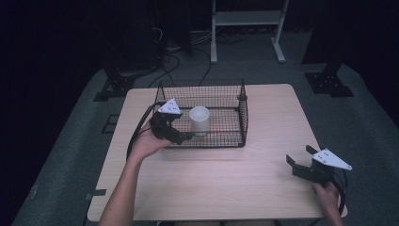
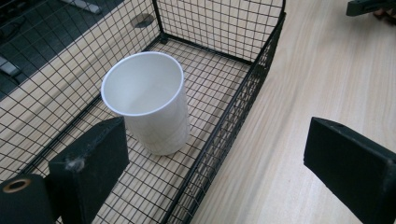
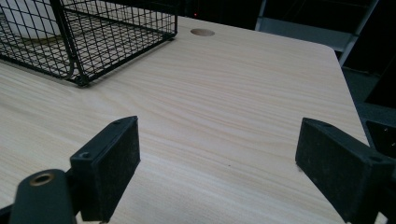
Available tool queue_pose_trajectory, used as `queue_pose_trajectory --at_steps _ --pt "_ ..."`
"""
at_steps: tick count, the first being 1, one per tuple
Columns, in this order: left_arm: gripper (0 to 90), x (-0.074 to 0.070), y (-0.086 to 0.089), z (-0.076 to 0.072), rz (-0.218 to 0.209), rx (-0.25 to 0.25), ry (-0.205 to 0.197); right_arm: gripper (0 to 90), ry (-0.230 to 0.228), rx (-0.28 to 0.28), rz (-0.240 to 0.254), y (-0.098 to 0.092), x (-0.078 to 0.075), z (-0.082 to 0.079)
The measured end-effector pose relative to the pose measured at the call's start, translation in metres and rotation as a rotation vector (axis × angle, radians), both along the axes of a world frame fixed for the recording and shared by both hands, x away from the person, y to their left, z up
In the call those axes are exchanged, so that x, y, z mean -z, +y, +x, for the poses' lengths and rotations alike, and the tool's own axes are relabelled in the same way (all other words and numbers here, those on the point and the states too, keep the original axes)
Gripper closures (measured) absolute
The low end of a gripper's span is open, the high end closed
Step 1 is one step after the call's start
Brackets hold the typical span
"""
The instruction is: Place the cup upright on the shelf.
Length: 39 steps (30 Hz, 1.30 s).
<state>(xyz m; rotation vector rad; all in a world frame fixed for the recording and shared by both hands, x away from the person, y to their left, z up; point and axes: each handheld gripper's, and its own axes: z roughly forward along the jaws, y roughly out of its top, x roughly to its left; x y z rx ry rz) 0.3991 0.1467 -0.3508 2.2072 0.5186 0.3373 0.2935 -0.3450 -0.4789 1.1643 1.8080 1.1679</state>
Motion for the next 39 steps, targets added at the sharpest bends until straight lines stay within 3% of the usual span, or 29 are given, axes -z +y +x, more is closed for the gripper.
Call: queue_pose_trajectory --at_steps 17,39 --pt "6.0 0.007 0.013 -0.031 -0.027 -0.002 -0.028 13.1 0.001 0.001 -0.004 0.000 0.000 0.000" --pt "6.0 0.017 0.025 -0.061 -0.051 -0.012 -0.048 13.1 0.000 0.001 -0.009 0.000 0.000 0.000"
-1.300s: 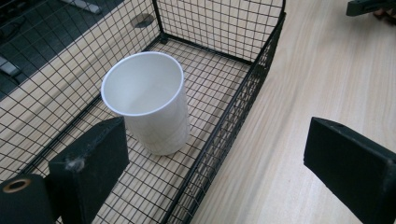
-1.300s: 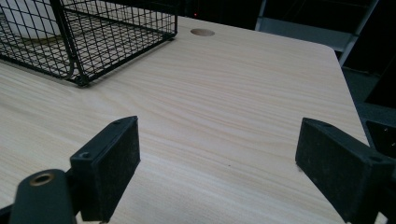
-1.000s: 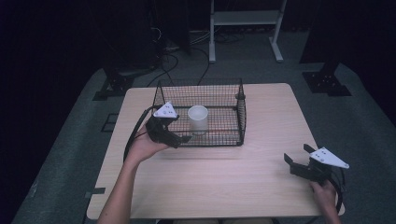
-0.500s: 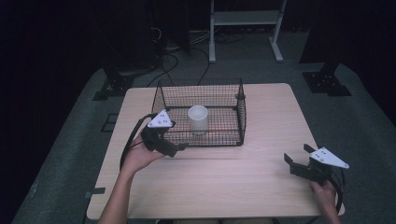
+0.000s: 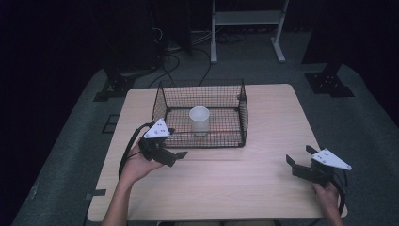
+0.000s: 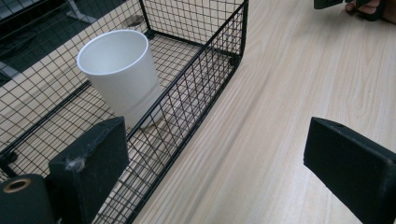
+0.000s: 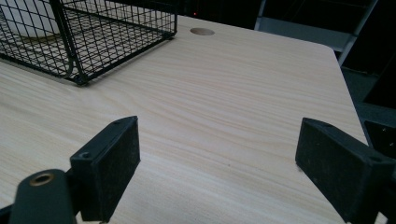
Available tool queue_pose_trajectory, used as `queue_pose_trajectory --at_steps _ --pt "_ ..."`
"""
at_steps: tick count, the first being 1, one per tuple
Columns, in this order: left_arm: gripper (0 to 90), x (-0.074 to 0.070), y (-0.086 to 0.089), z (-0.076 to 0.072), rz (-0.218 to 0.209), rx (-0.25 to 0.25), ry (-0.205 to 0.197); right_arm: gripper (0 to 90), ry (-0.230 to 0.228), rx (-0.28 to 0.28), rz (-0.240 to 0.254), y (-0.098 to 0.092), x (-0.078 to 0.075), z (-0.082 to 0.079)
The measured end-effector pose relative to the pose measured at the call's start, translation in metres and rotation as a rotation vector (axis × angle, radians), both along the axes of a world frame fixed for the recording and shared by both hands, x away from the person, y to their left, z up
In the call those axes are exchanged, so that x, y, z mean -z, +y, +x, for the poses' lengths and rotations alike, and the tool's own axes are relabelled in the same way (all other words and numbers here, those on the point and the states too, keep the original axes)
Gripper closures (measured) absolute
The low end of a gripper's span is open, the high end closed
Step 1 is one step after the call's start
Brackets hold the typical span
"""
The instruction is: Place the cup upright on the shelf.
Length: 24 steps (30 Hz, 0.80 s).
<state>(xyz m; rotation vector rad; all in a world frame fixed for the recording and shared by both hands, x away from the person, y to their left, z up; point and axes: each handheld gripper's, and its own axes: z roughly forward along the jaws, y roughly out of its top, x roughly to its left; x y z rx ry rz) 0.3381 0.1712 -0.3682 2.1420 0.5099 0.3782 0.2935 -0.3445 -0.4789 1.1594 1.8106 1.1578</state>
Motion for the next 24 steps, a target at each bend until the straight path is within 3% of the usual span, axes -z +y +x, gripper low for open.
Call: queue_pose_trajectory --at_steps 19,24 --pt "6.0 0.015 0.009 -0.032 -0.025 -0.017 -0.022 13.1 -0.002 0.000 -0.003 0.000 0.000 0.000" --pt "6.0 0.027 0.013 -0.048 -0.042 -0.021 -0.020 13.0 -0.002 0.002 -0.001 0.000 0.000 0.000"
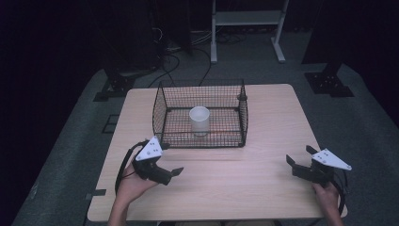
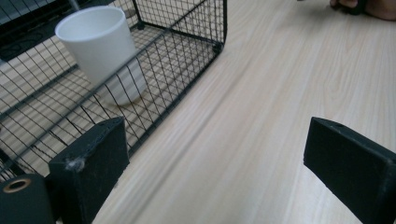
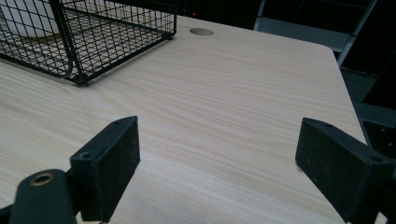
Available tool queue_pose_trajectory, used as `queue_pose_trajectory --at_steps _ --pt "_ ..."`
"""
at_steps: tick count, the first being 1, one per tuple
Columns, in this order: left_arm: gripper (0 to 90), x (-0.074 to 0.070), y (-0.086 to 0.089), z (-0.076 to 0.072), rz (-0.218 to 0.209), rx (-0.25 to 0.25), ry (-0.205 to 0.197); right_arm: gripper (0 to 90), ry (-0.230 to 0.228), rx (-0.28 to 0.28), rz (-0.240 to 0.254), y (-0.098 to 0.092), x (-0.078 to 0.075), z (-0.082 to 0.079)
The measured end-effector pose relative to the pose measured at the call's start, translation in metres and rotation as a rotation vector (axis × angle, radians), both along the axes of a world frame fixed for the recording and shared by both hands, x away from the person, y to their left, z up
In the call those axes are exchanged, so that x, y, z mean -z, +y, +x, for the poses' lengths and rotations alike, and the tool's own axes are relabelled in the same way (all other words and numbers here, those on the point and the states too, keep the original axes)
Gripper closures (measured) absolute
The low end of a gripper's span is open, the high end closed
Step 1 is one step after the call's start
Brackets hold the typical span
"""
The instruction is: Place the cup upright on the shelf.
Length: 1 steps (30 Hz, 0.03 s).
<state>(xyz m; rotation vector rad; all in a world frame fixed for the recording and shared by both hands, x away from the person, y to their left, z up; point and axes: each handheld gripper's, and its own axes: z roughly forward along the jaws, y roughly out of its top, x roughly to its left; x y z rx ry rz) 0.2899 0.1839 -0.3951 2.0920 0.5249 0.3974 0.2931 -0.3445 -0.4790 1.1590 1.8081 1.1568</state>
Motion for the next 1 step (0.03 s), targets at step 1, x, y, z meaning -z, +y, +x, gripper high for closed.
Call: queue_pose_trajectory --at_steps 1 --pt "6.0 0.0031 0.0003 -0.0033 -0.011 0.000 0.004 13.1 0.000 0.000 0.000 -0.0001 0.0000 0.0000"
